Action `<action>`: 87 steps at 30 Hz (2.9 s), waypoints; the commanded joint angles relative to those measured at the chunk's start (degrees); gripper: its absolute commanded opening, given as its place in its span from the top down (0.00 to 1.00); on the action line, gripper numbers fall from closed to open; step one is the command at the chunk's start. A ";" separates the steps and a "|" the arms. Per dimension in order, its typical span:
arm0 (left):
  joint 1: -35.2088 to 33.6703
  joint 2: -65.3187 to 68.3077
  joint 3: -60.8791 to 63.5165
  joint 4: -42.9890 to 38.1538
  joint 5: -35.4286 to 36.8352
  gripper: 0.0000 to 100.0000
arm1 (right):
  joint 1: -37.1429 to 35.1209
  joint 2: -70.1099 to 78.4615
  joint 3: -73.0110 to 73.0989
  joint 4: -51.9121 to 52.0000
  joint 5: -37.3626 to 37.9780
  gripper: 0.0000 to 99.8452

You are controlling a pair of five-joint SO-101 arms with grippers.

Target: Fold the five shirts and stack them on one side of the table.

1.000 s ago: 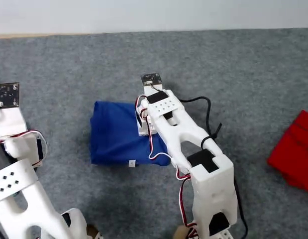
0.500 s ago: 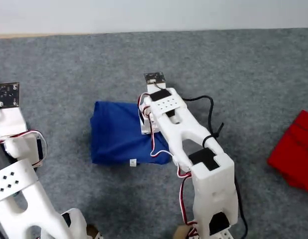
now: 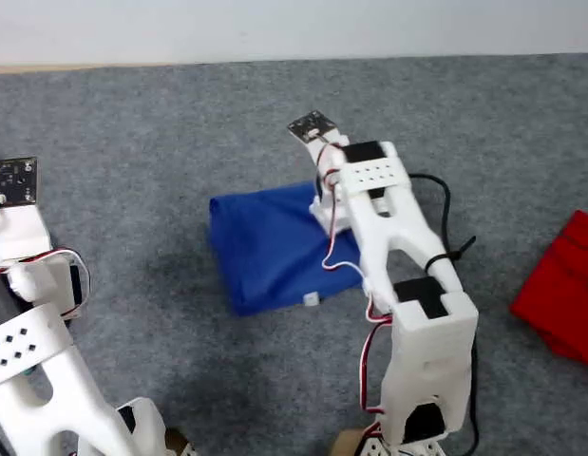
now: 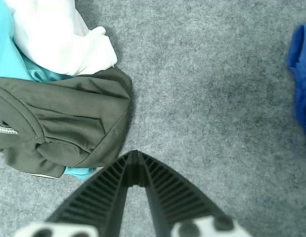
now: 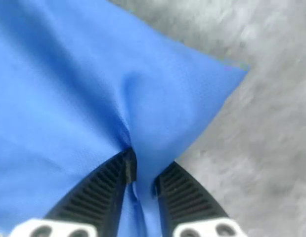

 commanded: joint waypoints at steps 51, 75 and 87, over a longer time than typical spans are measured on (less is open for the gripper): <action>0.26 -1.32 -0.04 -0.62 0.18 1.00 | -0.84 -18.51 -3.08 -15.69 0.00 0.79; 0.26 -1.32 -0.04 -0.62 0.26 1.00 | -1.01 -13.76 -2.64 15.60 -46.95 0.79; 0.26 -1.32 -0.04 -0.62 0.26 1.00 | -7.08 -11.21 -4.22 6.55 -52.31 0.79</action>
